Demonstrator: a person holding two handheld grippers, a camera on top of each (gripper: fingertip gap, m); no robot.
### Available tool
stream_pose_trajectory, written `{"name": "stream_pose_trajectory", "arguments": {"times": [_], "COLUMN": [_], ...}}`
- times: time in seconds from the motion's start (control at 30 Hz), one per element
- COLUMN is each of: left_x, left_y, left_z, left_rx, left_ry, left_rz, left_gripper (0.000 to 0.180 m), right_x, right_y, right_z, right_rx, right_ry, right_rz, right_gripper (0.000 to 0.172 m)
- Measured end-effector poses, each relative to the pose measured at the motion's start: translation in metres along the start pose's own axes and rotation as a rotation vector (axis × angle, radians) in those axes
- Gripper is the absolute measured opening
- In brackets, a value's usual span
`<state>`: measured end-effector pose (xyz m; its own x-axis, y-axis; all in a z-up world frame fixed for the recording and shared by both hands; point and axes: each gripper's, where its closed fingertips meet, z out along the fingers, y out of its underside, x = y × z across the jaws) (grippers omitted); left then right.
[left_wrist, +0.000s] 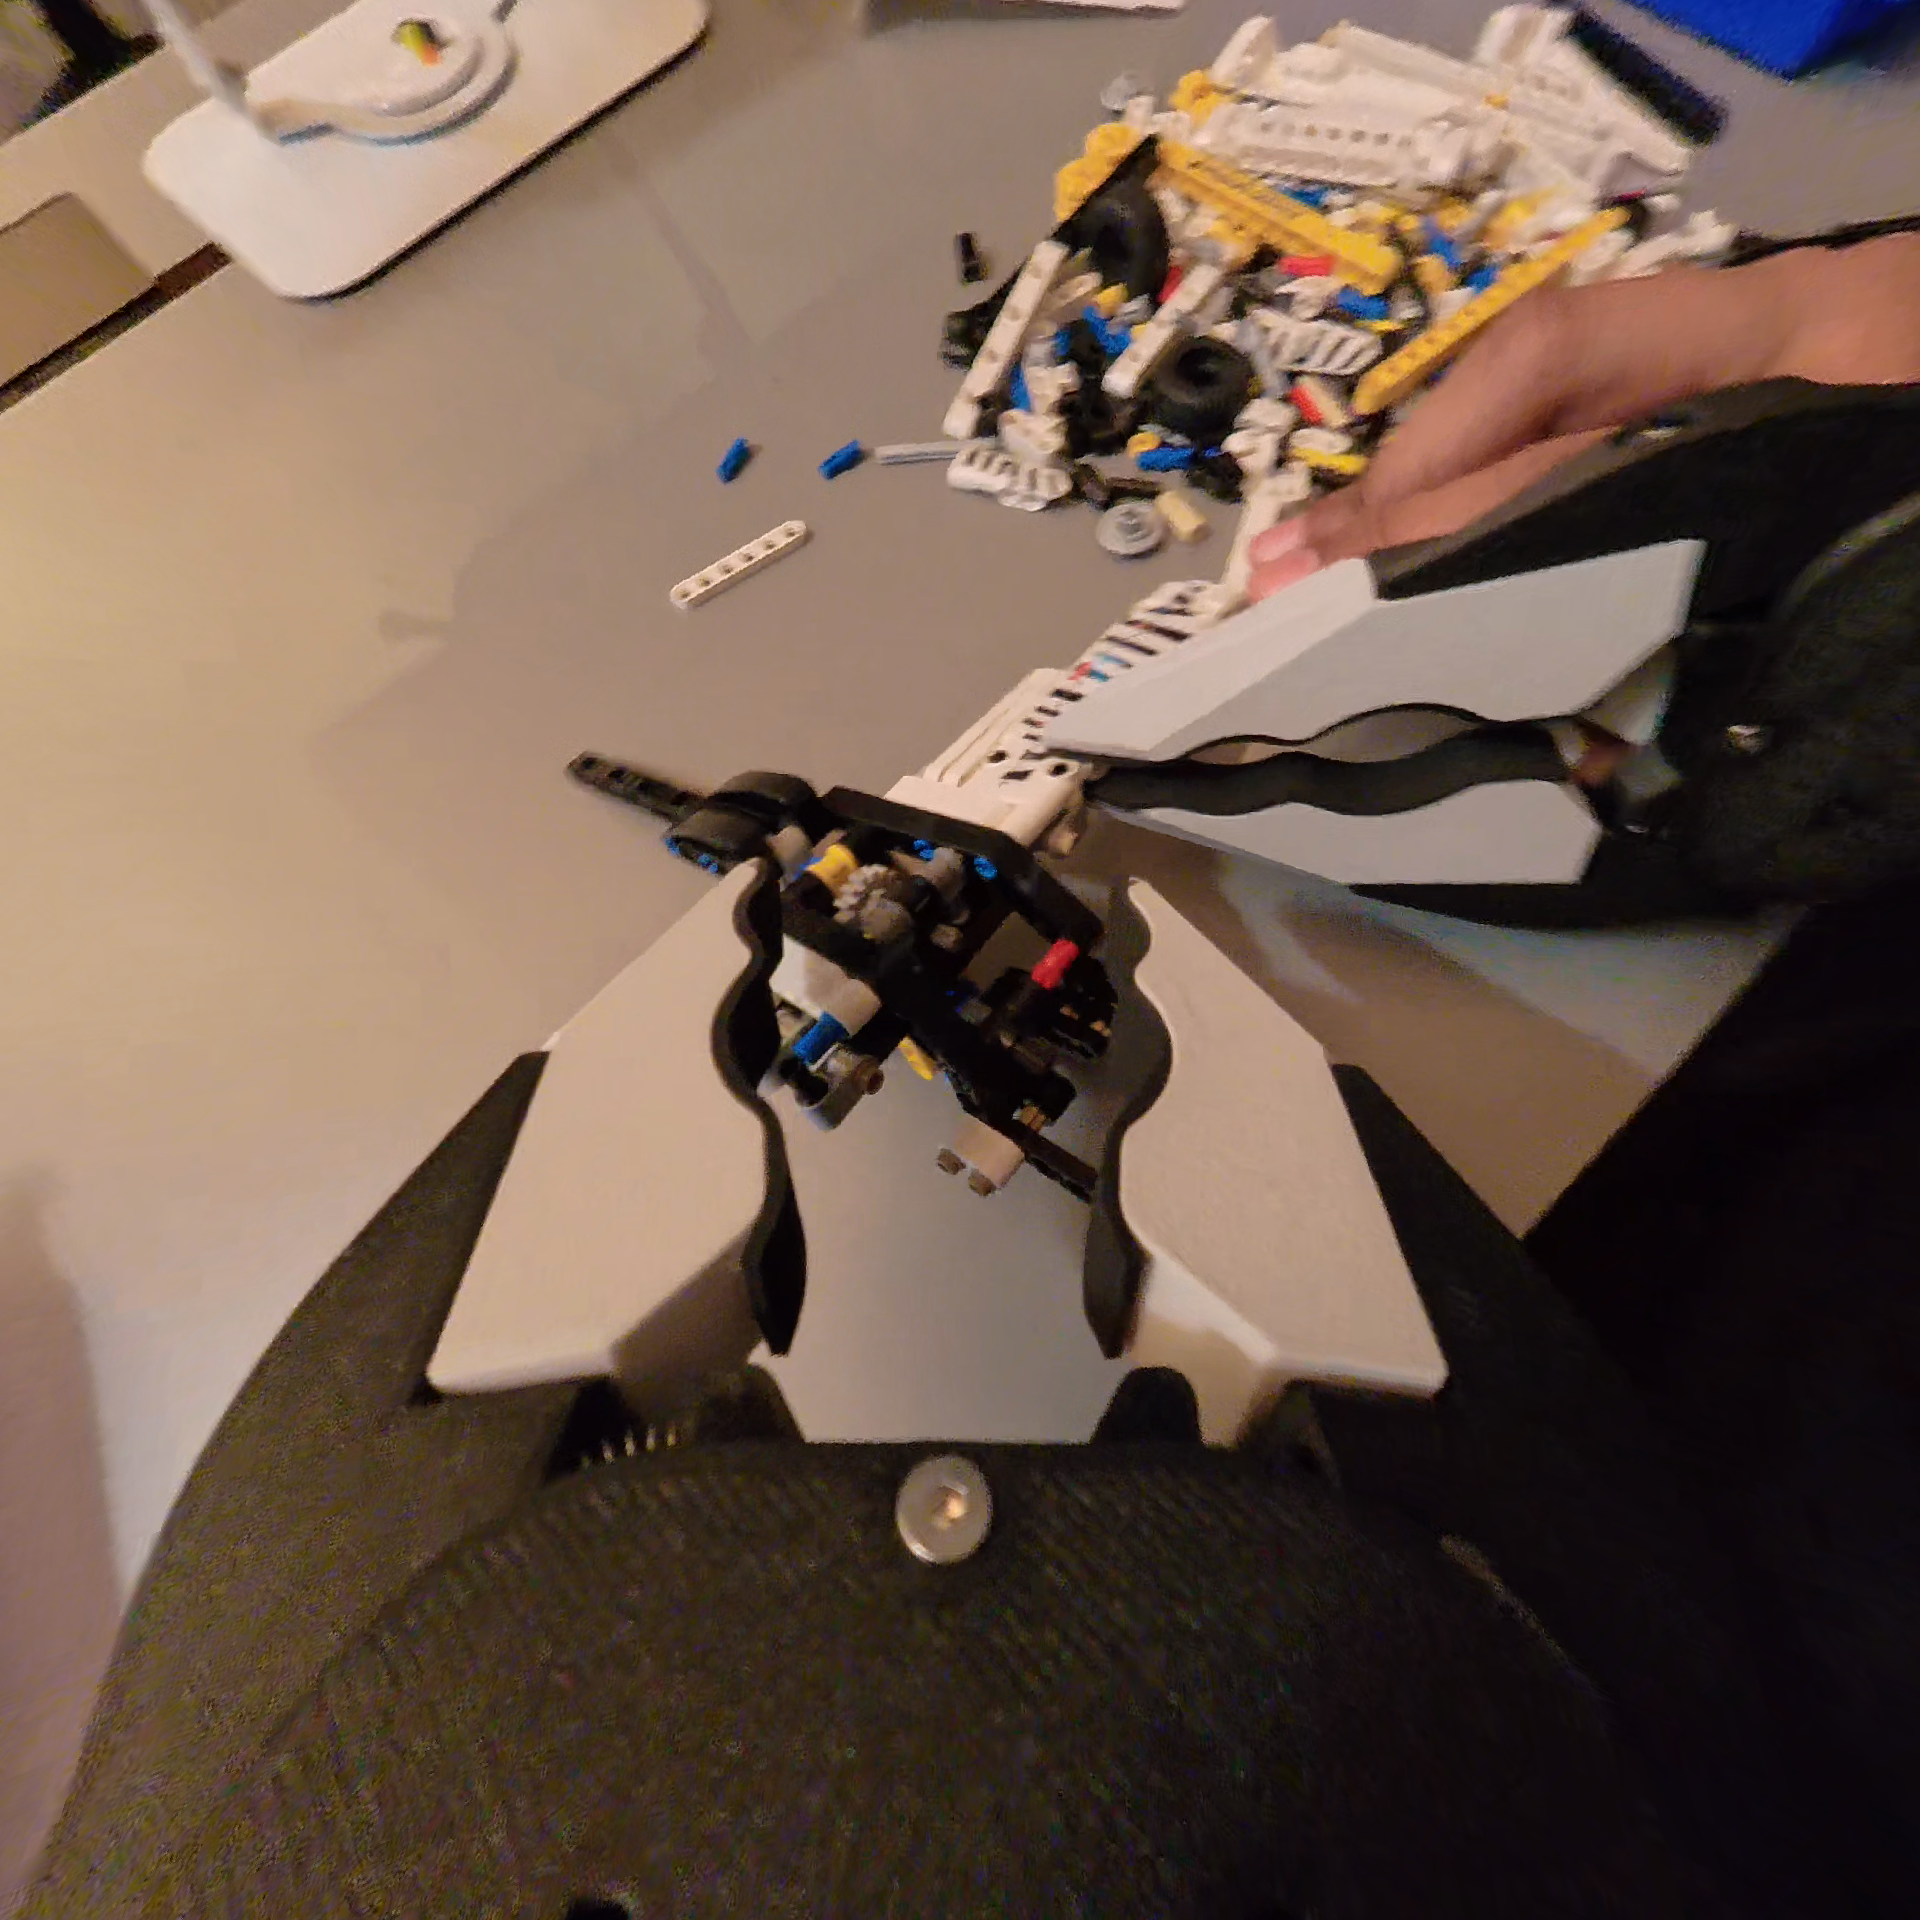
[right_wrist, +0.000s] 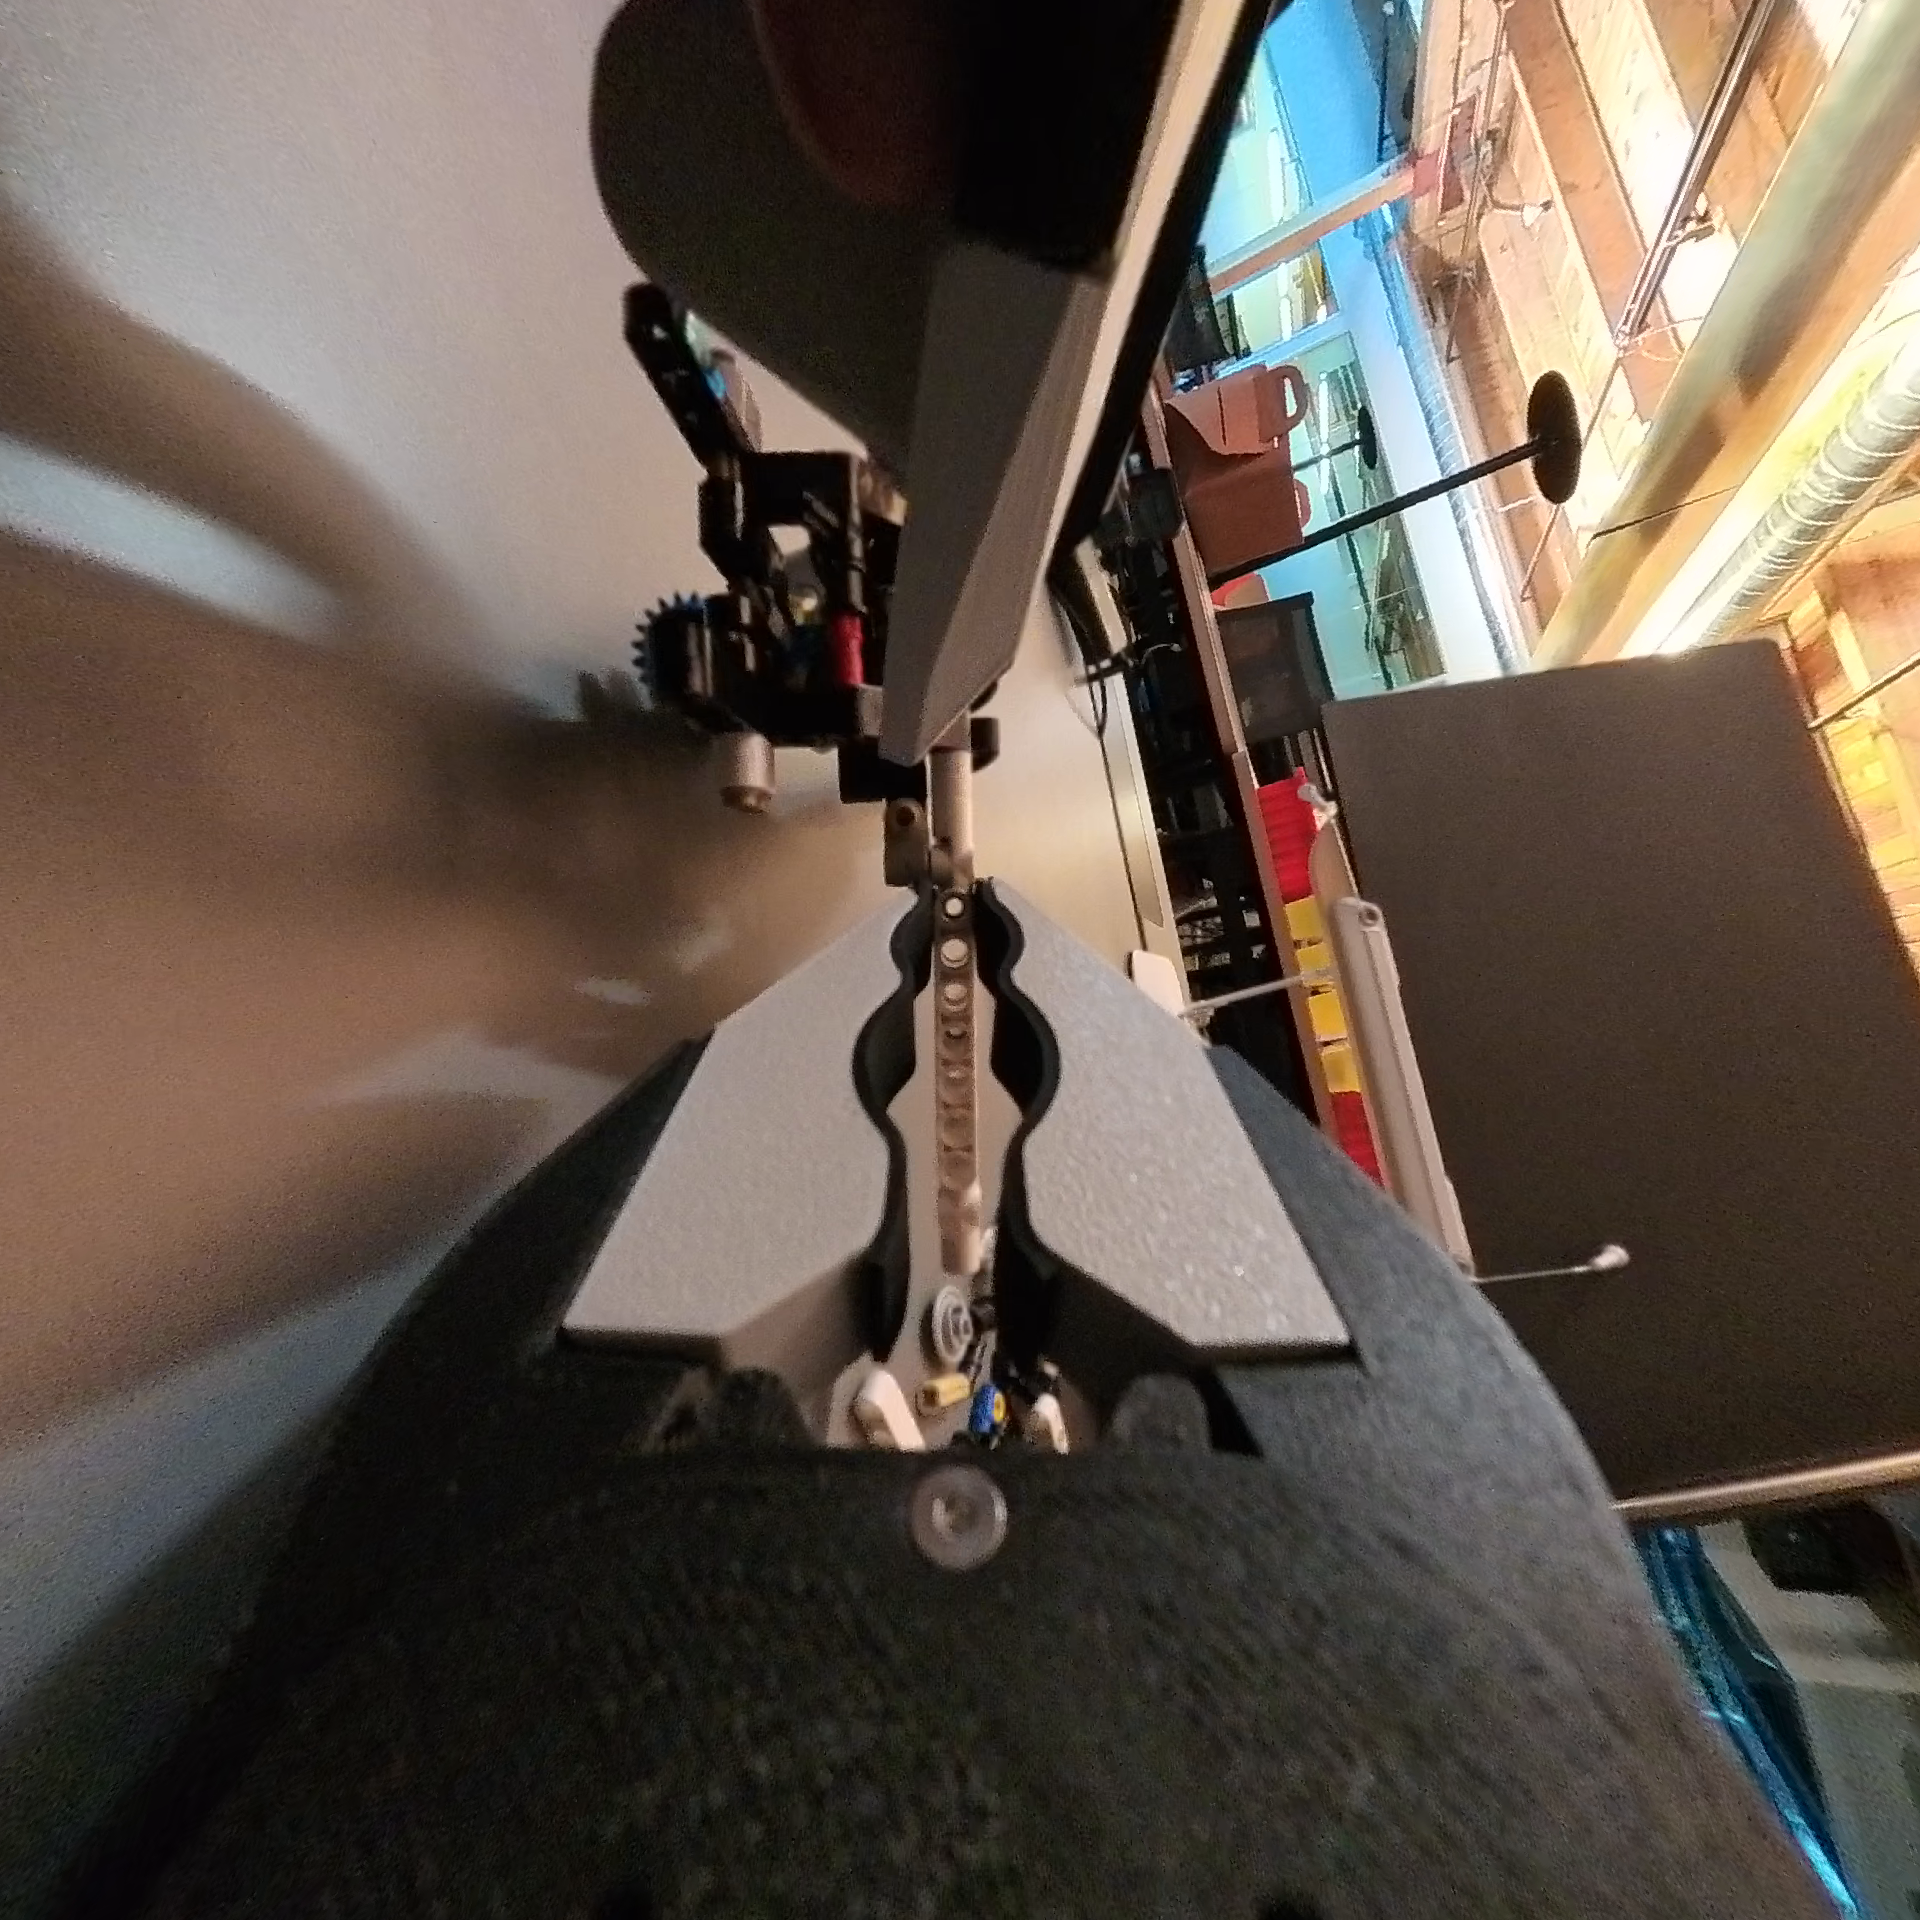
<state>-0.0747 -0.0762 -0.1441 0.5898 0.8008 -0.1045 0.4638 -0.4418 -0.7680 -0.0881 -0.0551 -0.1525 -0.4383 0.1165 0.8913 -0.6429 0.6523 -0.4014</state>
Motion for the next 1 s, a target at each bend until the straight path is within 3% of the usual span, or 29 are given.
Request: {"name": "stream_pose_trajectory", "arguments": {"times": [0.17, 0.3, 0.43, 0.5, 0.83, 1.0], "left_x": [-0.024, -0.032, -0.038, -0.038, -0.048, -0.050], "left_y": [0.018, 0.027, 0.032, 0.034, 0.040, 0.038], "left_z": [-0.005, -0.009, -0.011, -0.012, -0.011, -0.009], "left_rx": [-0.092, -0.107, -0.092, -0.093, -0.032, -0.006], "left_ry": [-0.170, -0.179, -0.188, -0.184, -0.249, -0.249], "left_rz": [-0.064, -0.171, -0.213, -0.205, -0.105, -0.107], "left_gripper": [0.083, 0.089, 0.085, 0.073, 0.070, 0.069], "right_x": [-0.003, -0.004, -0.005, -0.009, -0.019, -0.020], "right_y": [-0.010, -0.017, -0.025, -0.030, -0.035, -0.034], "right_z": [0.003, 0.005, 0.007, 0.009, 0.016, 0.016], "right_rx": [-0.042, -0.106, -0.167, -0.181, -0.198, -0.169], "right_ry": [0.019, 0.025, 0.032, 0.035, -0.008, -0.036], "right_rz": [-0.025, -0.030, -0.014, -0.010, -0.008, 0.101], "right_gripper": [0.005, 0.005, 0.005, 0.007, 0.009, 0.010]}}
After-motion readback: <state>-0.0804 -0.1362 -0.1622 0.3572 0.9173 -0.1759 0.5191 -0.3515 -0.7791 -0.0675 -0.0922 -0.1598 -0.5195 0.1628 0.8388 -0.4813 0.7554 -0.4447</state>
